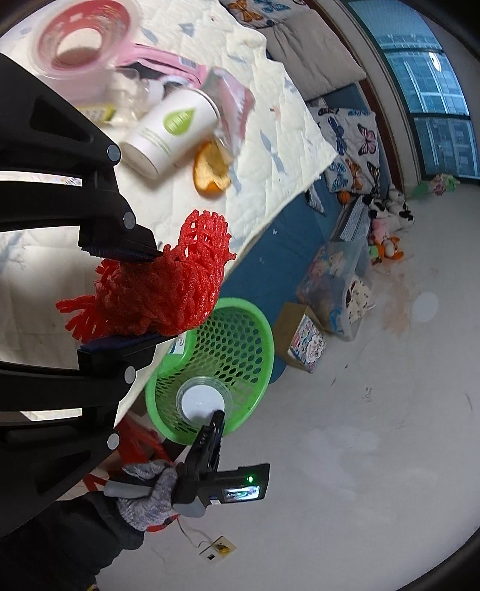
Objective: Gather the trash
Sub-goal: 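Carry the net and lid to the green wastebasket and open both tools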
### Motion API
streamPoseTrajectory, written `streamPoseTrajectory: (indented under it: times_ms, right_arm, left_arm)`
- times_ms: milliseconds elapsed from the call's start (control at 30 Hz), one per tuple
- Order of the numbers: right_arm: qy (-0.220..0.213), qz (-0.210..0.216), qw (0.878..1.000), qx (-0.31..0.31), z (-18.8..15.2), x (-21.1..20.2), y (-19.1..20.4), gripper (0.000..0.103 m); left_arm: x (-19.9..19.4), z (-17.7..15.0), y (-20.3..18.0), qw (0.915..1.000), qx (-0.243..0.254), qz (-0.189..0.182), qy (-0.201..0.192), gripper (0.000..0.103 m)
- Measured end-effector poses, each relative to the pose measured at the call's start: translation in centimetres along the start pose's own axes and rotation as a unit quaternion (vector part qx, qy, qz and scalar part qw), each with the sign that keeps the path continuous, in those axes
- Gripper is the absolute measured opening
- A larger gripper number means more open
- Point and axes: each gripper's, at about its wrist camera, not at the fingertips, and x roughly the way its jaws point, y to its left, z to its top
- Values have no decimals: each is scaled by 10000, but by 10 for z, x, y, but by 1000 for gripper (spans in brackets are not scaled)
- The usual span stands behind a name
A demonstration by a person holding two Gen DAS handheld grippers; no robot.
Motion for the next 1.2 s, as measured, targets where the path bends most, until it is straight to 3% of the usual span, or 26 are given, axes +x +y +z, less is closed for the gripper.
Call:
streamPoseTrajectory:
  times_ms: [233,467,600,767,1200]
  right_arm:
    - [80,-110,9999,18,-8,7,-5,20]
    - [74,-165,9998,15,-9,5,-6,40]
    - [16,-121,9999,73,-9,-3,-10,42]
    - [-97,-86,9998,165,-13,-21,-15,54]
    - [-267,135,9991,301,-23,-53,-21,61]
  left_arm:
    - [19,12,-15,9998,169,-105,91,32]
    - [37,28,-35,9990,337,-241,167,32]
    - [49,33,-47,9980,475,-359,210,33]
    - [68,41,-61,9968,585,-437,330,33]
    - [128,57,-92,9933,745,-524,717,42]
